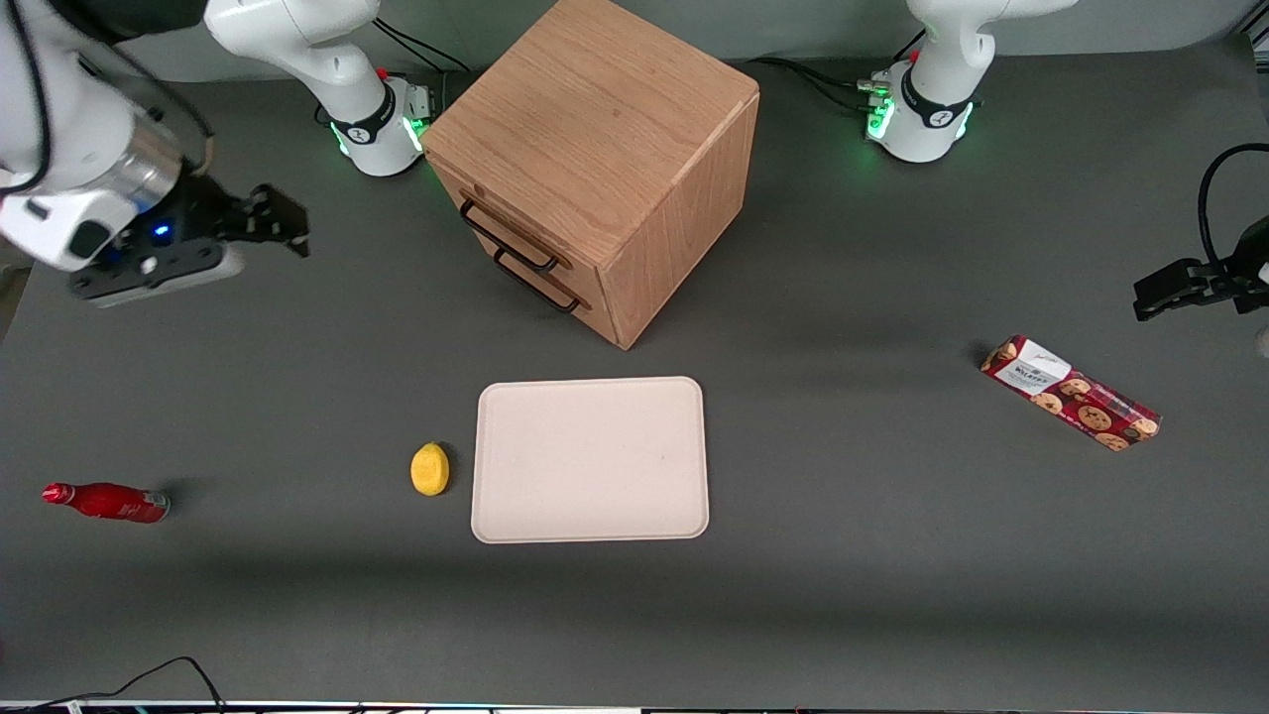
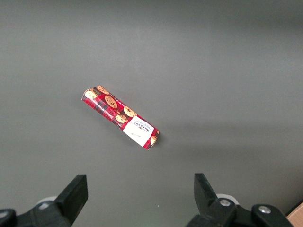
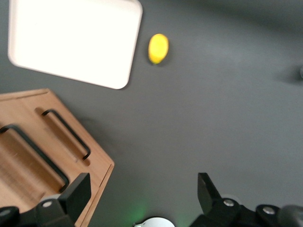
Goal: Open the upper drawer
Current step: 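Move the right gripper toward the upper drawer's black handle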
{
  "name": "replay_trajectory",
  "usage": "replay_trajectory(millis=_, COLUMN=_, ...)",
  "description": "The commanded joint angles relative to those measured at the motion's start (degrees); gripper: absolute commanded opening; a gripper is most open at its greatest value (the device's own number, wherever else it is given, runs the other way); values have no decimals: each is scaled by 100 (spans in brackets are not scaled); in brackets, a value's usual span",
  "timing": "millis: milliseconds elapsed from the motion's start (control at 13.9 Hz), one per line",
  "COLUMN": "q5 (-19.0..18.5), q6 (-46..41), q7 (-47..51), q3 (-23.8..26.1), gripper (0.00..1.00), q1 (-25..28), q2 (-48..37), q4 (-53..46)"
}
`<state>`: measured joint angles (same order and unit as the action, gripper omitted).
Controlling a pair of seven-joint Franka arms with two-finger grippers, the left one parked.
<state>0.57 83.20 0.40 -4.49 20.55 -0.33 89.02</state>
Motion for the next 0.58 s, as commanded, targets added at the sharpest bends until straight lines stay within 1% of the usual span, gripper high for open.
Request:
replay_trajectory(millis=0, q5=101, q6=-207, q7=-93, q3=-140, gripper=100, q1=632, q2=-29, q4=-113)
replay_trajectory(millis=216, q5=118, q6=-208, q7=-84, q3=-149, gripper=100, q1=1301, q2=-2, q4=-139)
replay_trajectory(millis=359, q5=250, q6=-208, q7=-93, q3=-158, gripper=100, q1=1644, q2=33, q4=-165)
replay_trajectory(millis=503, q5=381, q6=-199, q7=-84, q3=-193, gripper=100, q1=1873, q2=59, q4=-174)
